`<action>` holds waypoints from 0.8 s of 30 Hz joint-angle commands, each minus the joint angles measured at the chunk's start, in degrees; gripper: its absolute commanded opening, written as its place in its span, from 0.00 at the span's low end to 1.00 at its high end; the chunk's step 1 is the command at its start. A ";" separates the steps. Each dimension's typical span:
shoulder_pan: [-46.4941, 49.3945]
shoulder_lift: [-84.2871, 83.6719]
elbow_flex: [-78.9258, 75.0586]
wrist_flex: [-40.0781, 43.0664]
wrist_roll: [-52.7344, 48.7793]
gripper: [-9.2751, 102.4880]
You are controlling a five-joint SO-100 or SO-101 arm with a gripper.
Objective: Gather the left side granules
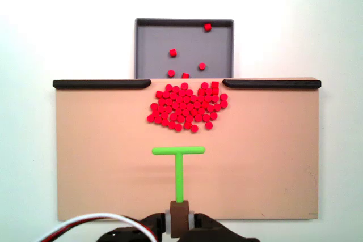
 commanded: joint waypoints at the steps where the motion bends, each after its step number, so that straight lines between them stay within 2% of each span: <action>1: 0.26 1.85 -0.35 -0.35 -0.44 0.08; 24: 0.18 1.14 -1.14 -0.35 -0.79 0.08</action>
